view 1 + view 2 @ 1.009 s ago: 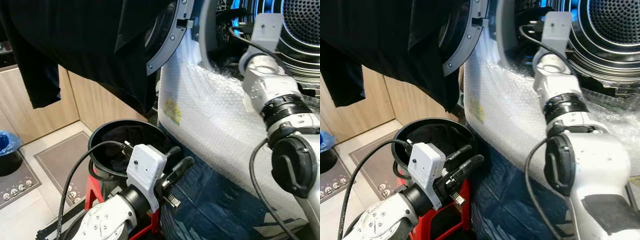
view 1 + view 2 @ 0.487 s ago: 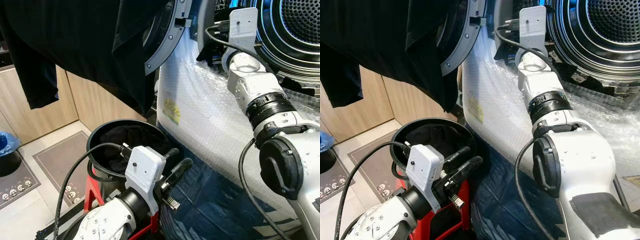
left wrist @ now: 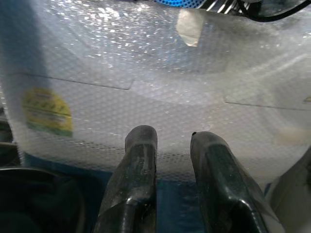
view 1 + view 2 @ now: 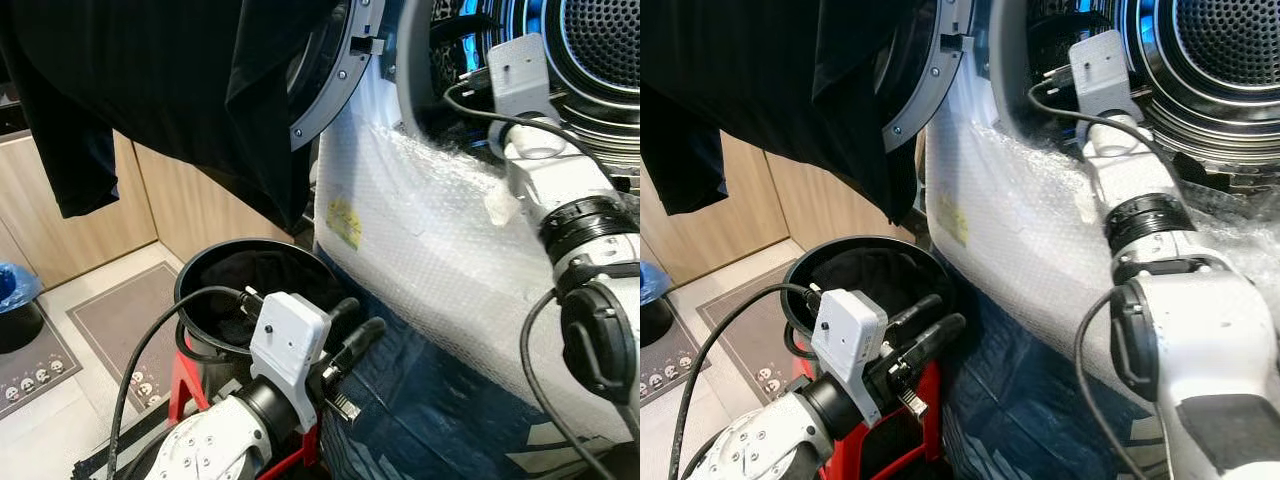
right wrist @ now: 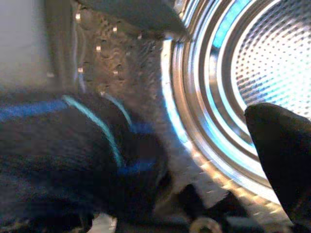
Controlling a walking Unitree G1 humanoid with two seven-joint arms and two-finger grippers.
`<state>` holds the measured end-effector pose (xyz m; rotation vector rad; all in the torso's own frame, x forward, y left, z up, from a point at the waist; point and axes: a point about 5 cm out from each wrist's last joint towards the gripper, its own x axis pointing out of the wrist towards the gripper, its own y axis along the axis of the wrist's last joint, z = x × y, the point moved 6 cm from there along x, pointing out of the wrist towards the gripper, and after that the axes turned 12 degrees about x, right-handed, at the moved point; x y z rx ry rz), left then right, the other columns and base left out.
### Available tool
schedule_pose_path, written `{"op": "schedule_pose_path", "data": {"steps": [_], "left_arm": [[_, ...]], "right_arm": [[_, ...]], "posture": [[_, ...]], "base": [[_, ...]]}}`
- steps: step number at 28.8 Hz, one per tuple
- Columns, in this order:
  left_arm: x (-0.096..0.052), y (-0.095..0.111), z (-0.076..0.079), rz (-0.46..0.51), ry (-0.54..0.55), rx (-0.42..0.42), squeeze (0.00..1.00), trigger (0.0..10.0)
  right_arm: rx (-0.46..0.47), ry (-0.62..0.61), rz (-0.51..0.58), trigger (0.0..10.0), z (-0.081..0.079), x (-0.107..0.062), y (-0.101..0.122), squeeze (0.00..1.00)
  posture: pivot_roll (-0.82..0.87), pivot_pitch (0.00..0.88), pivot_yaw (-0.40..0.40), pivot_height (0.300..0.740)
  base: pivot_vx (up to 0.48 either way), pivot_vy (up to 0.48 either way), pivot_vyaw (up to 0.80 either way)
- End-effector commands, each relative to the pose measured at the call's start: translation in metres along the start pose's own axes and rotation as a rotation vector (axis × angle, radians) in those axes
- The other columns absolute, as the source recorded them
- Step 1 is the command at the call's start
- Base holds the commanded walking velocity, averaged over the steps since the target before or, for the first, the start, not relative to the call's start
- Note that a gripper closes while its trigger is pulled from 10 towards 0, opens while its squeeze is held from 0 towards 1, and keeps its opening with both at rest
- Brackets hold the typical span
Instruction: Clothes washing
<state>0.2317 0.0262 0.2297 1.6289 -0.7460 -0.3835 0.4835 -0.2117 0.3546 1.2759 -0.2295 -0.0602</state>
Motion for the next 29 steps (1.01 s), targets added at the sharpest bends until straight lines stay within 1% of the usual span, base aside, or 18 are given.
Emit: {"op": "schedule_pose_path", "data": {"steps": [1, 3, 4, 5, 8, 9, 10, 12, 13, 14, 15, 16, 17, 19, 20, 23, 25, 29], "left_arm": [[0.000, 0.004, 0.004, 0.010, -0.020, 0.001, 0.00, 10.0], [0.000, 0.004, 0.004, 0.011, -0.022, 0.003, 0.00, 10.0], [0.000, 0.004, 0.004, 0.011, -0.022, 0.003, 0.00, 10.0], [0.000, 0.004, 0.004, 0.011, -0.023, 0.003, 0.00, 10.0], [0.000, 0.004, 0.004, 0.012, -0.025, 0.003, 0.00, 10.0], [0.000, 0.004, 0.003, 0.012, -0.026, 0.004, 0.00, 10.0], [0.000, 0.004, 0.003, 0.012, -0.026, 0.004, 0.00, 10.0], [0.000, 0.004, 0.003, 0.013, -0.029, 0.007, 0.00, 10.0], [0.000, 0.004, 0.003, 0.013, -0.029, 0.007, 0.00, 10.0], [0.000, 0.004, 0.002, 0.013, -0.030, 0.008, 0.00, 10.0], [0.000, 0.004, 0.002, 0.013, -0.030, 0.008, 0.00, 10.0], [0.001, 0.003, 0.002, 0.013, -0.033, 0.009, 0.00, 10.0], [0.001, 0.003, 0.002, 0.013, -0.033, 0.009, 0.00, 10.0], [0.002, 0.003, 0.002, 0.014, -0.037, 0.013, 0.00, 10.0], [0.002, 0.003, 0.001, 0.014, -0.041, 0.014, 0.00, 10.0], [0.002, 0.003, 0.001, 0.013, -0.042, 0.015, 0.00, 10.0], [0.002, 0.003, 0.001, 0.013, -0.043, 0.016, 0.00, 10.0], [0.002, 0.003, 0.001, 0.013, -0.046, 0.016, 0.00, 10.0]], "right_arm": [[-0.035, -0.002, 0.036, 10.0, 0.007, 0.000, 0.007, 0.00], [-0.104, 0.033, 0.063, 10.0, 0.011, -0.001, 0.011, 0.00], [-0.104, 0.033, 0.063, 10.0, 0.011, -0.001, 0.011, 0.00], [-0.136, 0.052, 0.074, 10.0, 0.011, -0.001, 0.013, 0.00], [-0.228, 0.131, 0.086, 10.0, 0.010, -0.003, 0.014, 0.00], [-0.264, 0.188, 0.080, 10.0, 0.007, -0.004, 0.013, 0.00], [-0.264, 0.188, 0.080, 10.0, 0.007, -0.004, 0.013, 0.00], [-0.363, 0.275, 0.103, 10.0, 0.005, -0.008, 0.015, 0.00], [-0.363, 0.275, 0.103, 10.0, 0.005, -0.008, 0.015, 0.00], [-0.403, 0.299, 0.115, 10.0, 0.005, -0.010, 0.016, 0.00], [-0.403, 0.299, 0.115, 10.0, 0.005, -0.010, 0.016, 0.00], [-0.440, 0.327, 0.125, 10.0, 0.005, -0.011, 0.017, 0.00], [-0.440, 0.327, 0.125, 10.0, 0.005, -0.011, 0.017, 0.00], [-0.516, 0.384, 0.133, 10.0, 0.008, -0.016, 0.016, 0.00], [-0.587, 0.415, 0.127, 10.0, 0.012, -0.019, 0.011, 0.00], [-0.609, 0.438, 0.117, 10.0, 0.014, -0.022, 0.006, 0.00], [-0.637, 0.469, 0.092, 10.0, 0.019, -0.025, -0.001, 0.00], [-0.648, 0.480, 0.070, 10.0, 0.026, -0.027, -0.009, 0.00]], "posture": [[0.08, 0.057, -0.130, 0.740], [0.08, 0.050, -0.129, 0.740], [0.08, 0.050, -0.129, 0.740], [0.08, 0.050, -0.129, 0.740], [0.07, 0.044, -0.129, 0.740], [0.07, 0.041, -0.126, 0.740], [0.07, 0.041, -0.126, 0.740], [0.07, 0.041, -0.124, 0.740], [0.07, 0.041, -0.124, 0.740], [0.06, 0.043, -0.121, 0.740], [0.06, 0.043, -0.121, 0.740], [0.05, 0.043, -0.121, 0.740], [0.05, 0.043, -0.121, 0.740], [0.04, 0.046, -0.117, 0.740], [0.04, 0.046, -0.116, 0.740], [0.04, 0.049, -0.113, 0.740], [0.04, 0.050, -0.112, 0.740], [0.03, 0.050, -0.106, 0.740]], "base": [[0.000, 0.000, 0.00], [0.000, 0.000, 0.00], [0.000, 0.000, 0.00], [0.000, 0.000, 0.00], [0.000, 0.000, 0.00], [0.000, 0.000, 0.00], [0.000, 0.000, 0.00], [0.000, 0.000, 0.00], [0.000, 0.000, 0.00], [0.000, 0.000, 0.00], [0.000, 0.000, 0.00], [0.000, 0.000, 0.00], [0.000, 0.000, 0.00], [0.000, 0.000, 0.00], [0.000, 0.000, 0.00], [0.000, 0.000, 0.00], [0.000, 0.000, 0.00], [0.000, 0.000, 0.00]]}}
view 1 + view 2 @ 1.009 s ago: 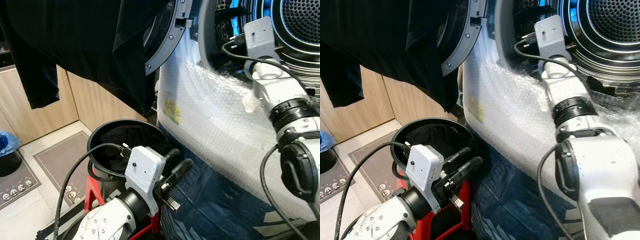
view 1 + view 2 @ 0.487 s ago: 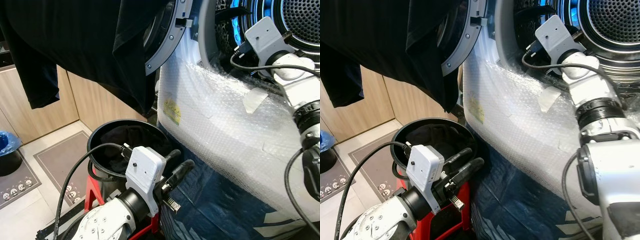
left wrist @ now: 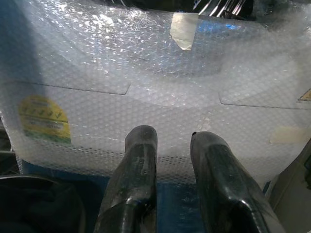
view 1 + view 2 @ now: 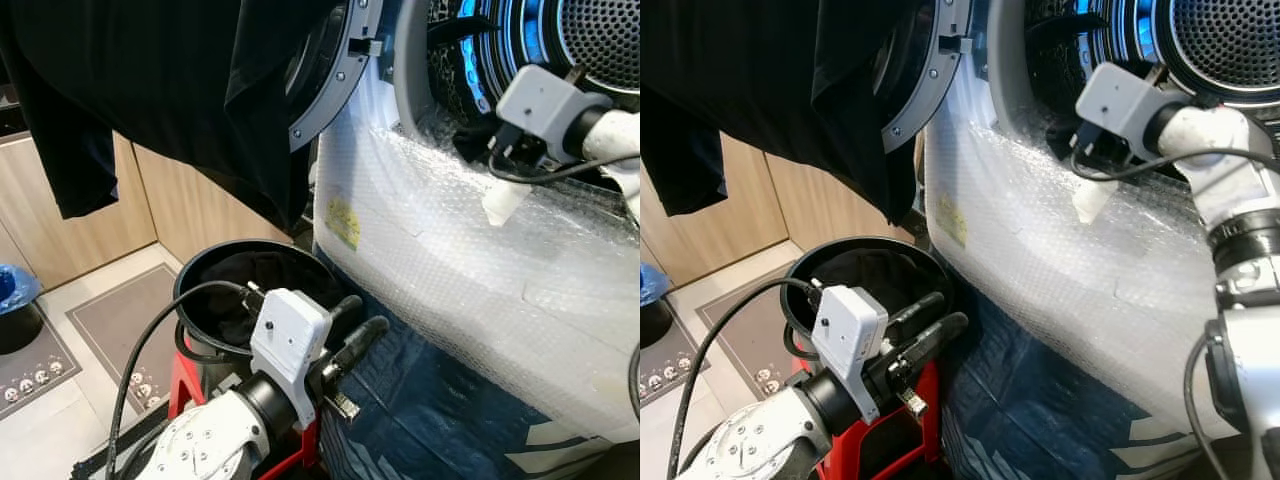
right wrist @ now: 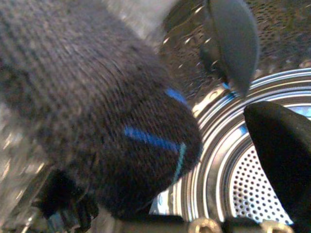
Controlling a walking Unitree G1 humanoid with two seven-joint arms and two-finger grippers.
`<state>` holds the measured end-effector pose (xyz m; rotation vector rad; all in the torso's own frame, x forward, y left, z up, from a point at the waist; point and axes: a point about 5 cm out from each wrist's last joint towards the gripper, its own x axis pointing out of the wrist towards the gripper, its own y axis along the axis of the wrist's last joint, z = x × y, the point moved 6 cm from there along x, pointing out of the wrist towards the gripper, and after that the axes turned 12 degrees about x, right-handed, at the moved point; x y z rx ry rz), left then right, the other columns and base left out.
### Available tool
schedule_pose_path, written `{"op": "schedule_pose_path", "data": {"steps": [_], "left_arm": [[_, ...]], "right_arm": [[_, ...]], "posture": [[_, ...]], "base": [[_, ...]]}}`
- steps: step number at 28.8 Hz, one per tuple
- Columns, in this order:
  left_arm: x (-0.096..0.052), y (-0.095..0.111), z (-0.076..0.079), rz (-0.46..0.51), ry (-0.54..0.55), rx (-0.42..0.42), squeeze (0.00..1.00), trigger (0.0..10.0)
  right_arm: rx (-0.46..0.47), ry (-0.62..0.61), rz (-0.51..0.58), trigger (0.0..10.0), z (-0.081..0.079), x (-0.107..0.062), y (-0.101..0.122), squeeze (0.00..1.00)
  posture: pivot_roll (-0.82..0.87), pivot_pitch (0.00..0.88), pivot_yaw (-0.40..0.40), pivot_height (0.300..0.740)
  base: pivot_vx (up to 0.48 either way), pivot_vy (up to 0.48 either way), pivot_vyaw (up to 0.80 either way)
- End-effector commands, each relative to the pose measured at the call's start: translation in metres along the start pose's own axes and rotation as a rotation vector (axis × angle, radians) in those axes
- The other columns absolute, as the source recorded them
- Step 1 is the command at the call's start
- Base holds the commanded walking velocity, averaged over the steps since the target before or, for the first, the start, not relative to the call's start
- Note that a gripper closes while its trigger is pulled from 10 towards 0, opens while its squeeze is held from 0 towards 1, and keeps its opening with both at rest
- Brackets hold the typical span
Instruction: Clothes washing
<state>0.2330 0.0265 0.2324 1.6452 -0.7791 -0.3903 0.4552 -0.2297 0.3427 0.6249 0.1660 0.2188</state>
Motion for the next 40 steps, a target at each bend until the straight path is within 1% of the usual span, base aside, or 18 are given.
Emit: {"op": "schedule_pose_path", "data": {"steps": [1, 8, 10, 11, 14, 16, 17, 19, 22, 28, 30, 31, 33, 34, 35, 37, 39, 40], "left_arm": [[0.001, 0.000, 0.003, 0.004, -0.022, -0.007, 0.00, 10.0], [0.002, 0.000, 0.002, 0.005, -0.026, -0.005, 0.00, 10.0], [0.002, 0.000, 0.001, 0.005, -0.029, -0.003, 0.00, 10.0], [0.002, 0.000, 0.001, 0.005, -0.029, -0.003, 0.00, 10.0], [0.003, 0.000, 0.000, 0.007, -0.035, -0.001, 0.00, 10.0], [0.003, 0.000, 0.000, 0.008, -0.038, 0.000, 0.00, 10.0], [0.003, 0.000, 0.000, 0.008, -0.038, 0.000, 0.00, 10.0], [0.004, 0.000, 0.000, 0.012, -0.047, 0.001, 0.00, 10.0], [0.005, 0.000, 0.000, 0.014, -0.054, 0.004, 0.00, 10.0], [0.006, 0.000, -0.001, 0.016, -0.060, 0.007, 0.00, 10.0], [0.006, 0.000, -0.001, 0.017, -0.061, 0.007, 0.00, 10.0], [0.007, 0.000, -0.001, 0.019, -0.062, 0.005, 0.00, 10.0], [0.007, 0.000, -0.001, 0.019, -0.063, 0.005, 0.00, 10.0], [0.007, 0.000, -0.001, 0.020, -0.063, 0.006, 0.00, 10.0], [0.007, 0.000, -0.001, 0.020, -0.064, 0.006, 0.00, 10.0], [0.007, 0.000, -0.001, 0.021, -0.063, 0.006, 0.00, 10.0], [0.007, 0.000, 0.000, 0.021, -0.063, 0.005, 0.00, 10.0], [0.007, 0.000, 0.000, 0.022, -0.063, 0.005, 0.00, 10.0]], "right_arm": [[-0.023, 0.011, -0.014, 10.0, 0.005, -0.007, -0.006, 0.00], [-0.034, 0.039, -0.036, 10.0, 0.003, -0.015, -0.018, 0.00], [0.000, 0.042, -0.025, 10.0, 0.013, -0.026, -0.020, 0.00], [0.000, 0.042, -0.025, 10.0, 0.013, -0.026, -0.020, 0.00], [0.008, 0.041, -0.010, 10.0, 0.023, -0.036, -0.020, 0.00], [0.033, 0.026, -0.014, 10.0, 0.031, -0.042, -0.021, 0.00], [0.033, 0.026, -0.014, 10.0, 0.031, -0.042, -0.021, 0.00], [0.064, 0.040, 0.003, 10.0, 0.039, -0.052, -0.018, 0.00], [0.030, 0.062, -0.002, 10.0, 0.040, -0.058, -0.020, 0.00], [0.010, 0.089, -0.037, 10.0, 0.039, -0.065, -0.026, 0.00], [0.033, 0.083, -0.014, 10.0, 0.043, -0.067, -0.022, 0.00], [0.091, 0.100, 0.082, 10.0, 0.044, -0.069, -0.004, 0.00], [0.143, 0.115, 0.161, 10.0, 0.044, -0.070, 0.011, 0.00], [0.224, 0.162, 0.248, 10.0, 0.040, -0.071, 0.029, 0.00], [0.246, 0.177, 0.283, 10.0, 0.039, -0.072, 0.035, 0.00], [0.303, 0.246, 0.331, 10.0, 0.031, -0.074, 0.045, 0.00], [0.329, 0.256, 0.342, 10.0, 0.029, -0.073, 0.045, 0.00], [0.358, 0.256, 0.352, 10.0, 0.028, -0.072, 0.046, 0.00]], "posture": [[0.03, 0.050, -0.107, 0.740], [0.03, 0.049, -0.100, 0.740], [0.02, 0.043, -0.090, 0.740], [0.02, 0.043, -0.090, 0.740], [0.02, 0.040, -0.086, 0.740], [0.01, 0.035, -0.081, 0.740], [0.01, 0.035, -0.081, 0.740], [0.01, 0.032, -0.077, 0.740], [0.00, 0.028, -0.073, 0.740], [-0.01, 0.025, -0.072, 0.740], [-0.01, 0.025, -0.072, 0.740], [-0.01, 0.024, -0.073, 0.740], [-0.01, 0.024, -0.073, 0.740], [0.00, 0.024, -0.074, 0.740], [0.00, 0.024, -0.075, 0.740], [-0.01, 0.024, -0.075, 0.740], [0.00, 0.023, -0.077, 0.740], [0.00, 0.024, -0.078, 0.740]], "base": [[0.000, 0.000, 0.00], [0.000, 0.000, 0.00], [0.000, 0.000, 0.00], [0.000, 0.000, 0.00], [0.000, 0.000, 0.00], [0.000, 0.000, 0.00], [0.000, 0.000, 0.00], [0.000, 0.000, 0.00], [0.000, 0.000, 0.00], [0.000, 0.000, 0.00], [0.000, 0.000, 0.00], [0.000, 0.000, 0.00], [0.000, 0.000, 0.00], [0.000, 0.000, 0.00], [0.000, 0.000, 0.00], [0.000, 0.000, 0.00], [0.000, 0.000, 0.00], [0.000, 0.000, 0.00]]}}
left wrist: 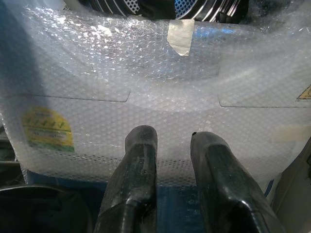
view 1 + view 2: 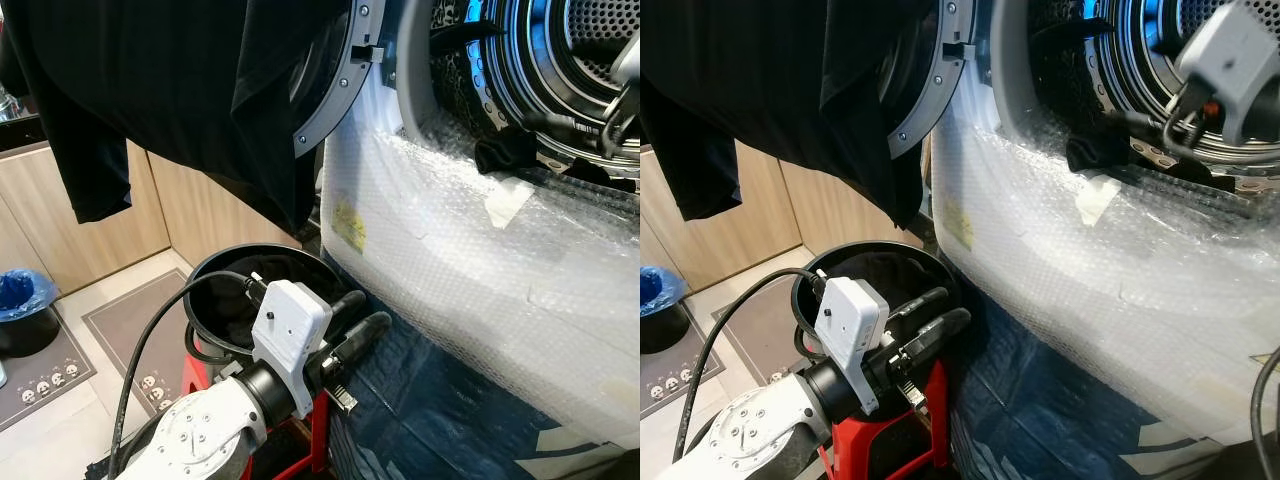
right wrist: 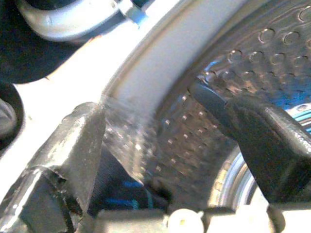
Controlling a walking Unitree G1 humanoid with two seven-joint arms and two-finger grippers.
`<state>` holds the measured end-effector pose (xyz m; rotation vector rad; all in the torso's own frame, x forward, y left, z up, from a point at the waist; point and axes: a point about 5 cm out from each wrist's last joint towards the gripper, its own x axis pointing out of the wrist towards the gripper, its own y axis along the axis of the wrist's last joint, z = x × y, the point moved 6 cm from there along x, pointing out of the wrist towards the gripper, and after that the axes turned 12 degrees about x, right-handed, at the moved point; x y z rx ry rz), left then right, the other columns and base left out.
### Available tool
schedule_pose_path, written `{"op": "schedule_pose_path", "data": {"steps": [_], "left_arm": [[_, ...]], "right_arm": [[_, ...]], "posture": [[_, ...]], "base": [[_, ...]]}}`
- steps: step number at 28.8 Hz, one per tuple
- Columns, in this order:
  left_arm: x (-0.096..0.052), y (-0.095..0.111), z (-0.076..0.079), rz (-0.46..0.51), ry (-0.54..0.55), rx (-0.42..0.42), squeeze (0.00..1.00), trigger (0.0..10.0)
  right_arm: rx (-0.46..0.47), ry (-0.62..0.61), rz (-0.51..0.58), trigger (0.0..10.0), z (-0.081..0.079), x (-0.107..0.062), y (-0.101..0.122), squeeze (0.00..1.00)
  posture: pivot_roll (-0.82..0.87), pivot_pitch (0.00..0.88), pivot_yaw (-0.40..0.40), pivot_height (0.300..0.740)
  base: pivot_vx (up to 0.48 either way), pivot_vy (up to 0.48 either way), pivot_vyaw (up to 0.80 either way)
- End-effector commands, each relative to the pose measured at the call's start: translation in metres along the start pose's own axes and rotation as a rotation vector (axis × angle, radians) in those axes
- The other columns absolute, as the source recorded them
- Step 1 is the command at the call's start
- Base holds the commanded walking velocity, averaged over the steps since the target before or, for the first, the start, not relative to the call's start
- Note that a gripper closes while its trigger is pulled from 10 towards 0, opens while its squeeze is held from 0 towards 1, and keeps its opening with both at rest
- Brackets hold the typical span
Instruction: Clothes washing
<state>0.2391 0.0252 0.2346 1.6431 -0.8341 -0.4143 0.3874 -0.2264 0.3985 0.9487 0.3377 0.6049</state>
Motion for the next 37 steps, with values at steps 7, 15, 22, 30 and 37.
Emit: {"op": "schedule_pose_path", "data": {"steps": [7, 15, 22, 30, 37], "left_arm": [[0.001, 0.000, 0.004, 0.003, -0.008, -0.008, 0.00, 10.0], [0.002, 0.000, 0.005, 0.004, -0.004, -0.013, 0.00, 10.0], [0.002, -0.001, 0.006, 0.002, 0.006, -0.014, 0.00, 10.0], [0.002, -0.001, 0.006, 0.003, 0.010, -0.014, 0.00, 10.0], [0.003, -0.001, 0.005, 0.007, 0.012, -0.014, 0.00, 10.0]], "right_arm": [[0.274, -0.069, 0.194, 10.0, -0.016, 0.018, 0.014, 0.00], [0.526, -0.020, 0.265, 10.0, -0.042, 0.032, 0.024, 0.00], [0.660, 0.146, 0.075, 10.0, -0.076, 0.027, 0.005, 0.00], [0.670, 0.070, -0.200, 10.0, -0.089, 0.030, -0.034, 0.00], [0.711, -0.053, -0.355, 10.0, -0.078, 0.022, -0.065, 0.00]], "posture": [[0.01, 0.023, -0.088, 0.740], [0.02, 0.018, -0.099, 0.740], [0.02, 0.011, -0.112, 0.740], [0.02, 0.006, -0.118, 0.740], [0.01, 0.014, -0.117, 0.740]], "base": [[0.000, 0.000, 0.00], [0.000, 0.000, 0.00], [0.000, 0.000, 0.00], [0.000, 0.000, 0.00], [0.000, 0.000, 0.00]]}}
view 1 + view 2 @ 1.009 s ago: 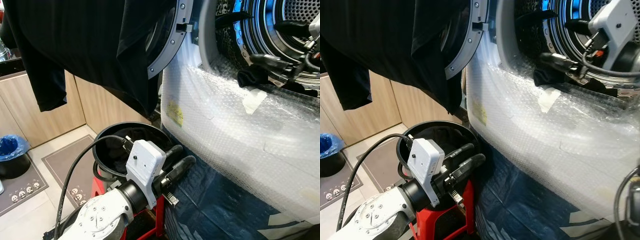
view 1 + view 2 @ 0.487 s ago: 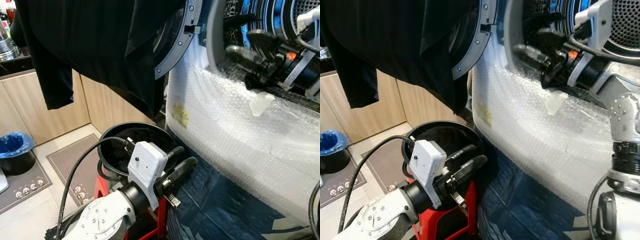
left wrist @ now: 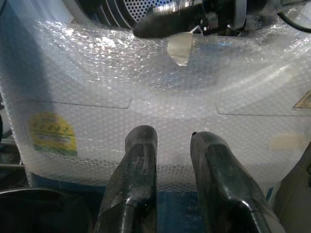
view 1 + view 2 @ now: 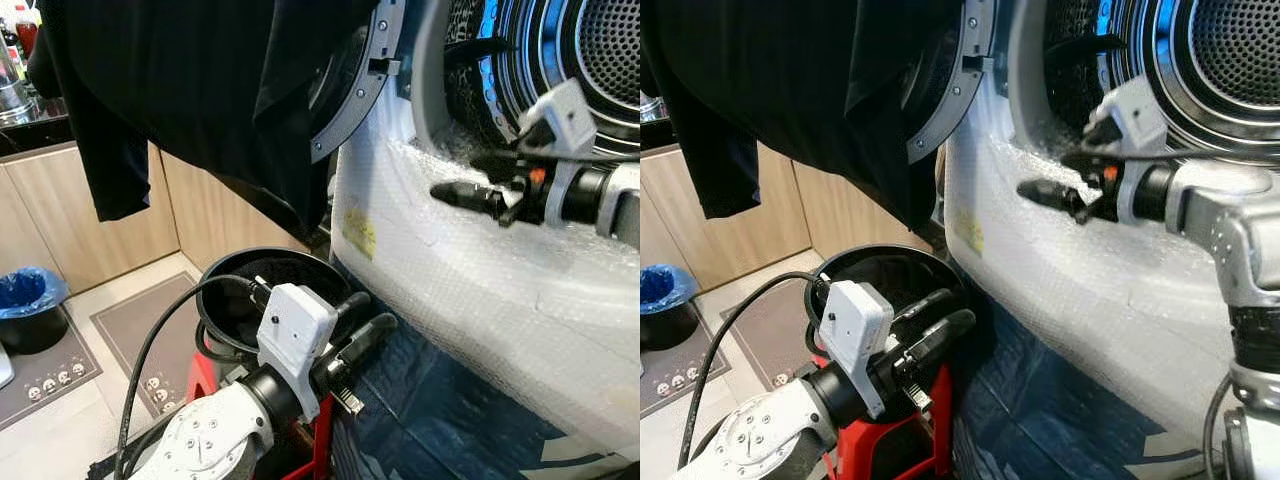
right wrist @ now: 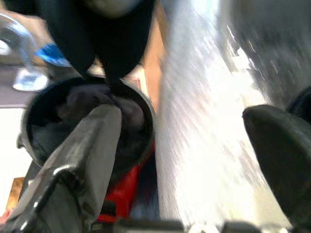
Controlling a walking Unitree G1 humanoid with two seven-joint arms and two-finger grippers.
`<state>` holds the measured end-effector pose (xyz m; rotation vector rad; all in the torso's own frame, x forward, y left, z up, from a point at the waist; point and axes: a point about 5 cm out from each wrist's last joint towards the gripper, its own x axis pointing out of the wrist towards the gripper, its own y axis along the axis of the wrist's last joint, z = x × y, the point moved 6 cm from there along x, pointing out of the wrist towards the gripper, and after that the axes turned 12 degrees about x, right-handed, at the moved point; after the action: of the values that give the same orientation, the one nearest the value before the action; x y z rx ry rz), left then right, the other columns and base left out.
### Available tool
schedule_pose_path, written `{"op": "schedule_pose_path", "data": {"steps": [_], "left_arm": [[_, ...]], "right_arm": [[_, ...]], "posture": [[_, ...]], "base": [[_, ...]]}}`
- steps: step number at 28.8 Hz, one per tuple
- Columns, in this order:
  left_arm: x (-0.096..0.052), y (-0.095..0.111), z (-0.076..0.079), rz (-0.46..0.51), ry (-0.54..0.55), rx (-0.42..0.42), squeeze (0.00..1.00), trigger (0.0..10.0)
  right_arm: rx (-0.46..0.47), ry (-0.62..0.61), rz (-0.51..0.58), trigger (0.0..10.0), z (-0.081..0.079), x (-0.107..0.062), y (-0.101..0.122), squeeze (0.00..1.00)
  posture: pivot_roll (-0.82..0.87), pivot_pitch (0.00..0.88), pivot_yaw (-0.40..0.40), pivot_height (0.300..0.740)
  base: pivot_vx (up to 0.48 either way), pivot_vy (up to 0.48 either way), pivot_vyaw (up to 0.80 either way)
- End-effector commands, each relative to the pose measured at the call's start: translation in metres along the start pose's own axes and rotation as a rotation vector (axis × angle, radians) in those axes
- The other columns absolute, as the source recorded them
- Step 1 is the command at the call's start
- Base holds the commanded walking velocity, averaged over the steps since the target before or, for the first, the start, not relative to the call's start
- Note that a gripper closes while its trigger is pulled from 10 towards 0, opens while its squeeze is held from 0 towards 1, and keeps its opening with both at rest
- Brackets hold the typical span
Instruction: Clothes washing
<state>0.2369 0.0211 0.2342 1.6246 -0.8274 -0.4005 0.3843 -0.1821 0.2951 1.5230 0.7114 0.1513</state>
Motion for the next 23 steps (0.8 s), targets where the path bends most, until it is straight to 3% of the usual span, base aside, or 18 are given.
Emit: {"op": "schedule_pose_path", "data": {"steps": [1, 3, 5, 12, 19, 23], "left_arm": [[0.002, -0.002, 0.001, -0.004, -0.002, 0.001, 0.00, 10.0], [0.002, -0.002, 0.000, -0.004, 0.003, 0.001, 0.00, 10.0], [0.001, -0.002, 0.000, -0.004, 0.004, 0.000, 0.00, 10.0], [0.001, -0.002, 0.000, -0.003, 0.006, 0.002, 0.00, 10.0], [0.001, -0.002, 0.000, -0.004, 0.004, 0.004, 0.00, 10.0], [0.002, -0.002, 0.000, -0.004, 0.002, 0.006, 0.00, 10.0]], "right_arm": [[0.014, -0.039, 0.002, 10.0, 0.006, -0.005, 0.006, 0.00], [0.074, -0.138, 0.047, 10.0, 0.024, -0.006, 0.016, 0.00], [0.105, -0.143, 0.049, 10.0, 0.026, -0.007, 0.018, 0.00], [0.207, -0.263, 0.072, 10.0, 0.054, -0.015, 0.023, 0.00], [0.221, -0.409, 0.048, 10.0, 0.071, -0.017, 0.021, 0.00], [0.247, -0.570, 0.118, 10.0, 0.094, -0.027, 0.035, 0.00]], "posture": [[0.01, 0.014, -0.117, 0.740], [0.01, 0.018, -0.117, 0.740], [0.01, 0.018, -0.118, 0.740], [0.01, 0.022, -0.115, 0.740], [0.00, 0.024, -0.112, 0.740], [0.00, 0.023, -0.110, 0.740]], "base": [[0.000, 0.000, 0.00], [0.000, 0.000, 0.00], [0.000, 0.000, 0.00], [0.000, 0.000, 0.00], [0.000, 0.000, 0.00], [0.000, 0.000, 0.00]]}}
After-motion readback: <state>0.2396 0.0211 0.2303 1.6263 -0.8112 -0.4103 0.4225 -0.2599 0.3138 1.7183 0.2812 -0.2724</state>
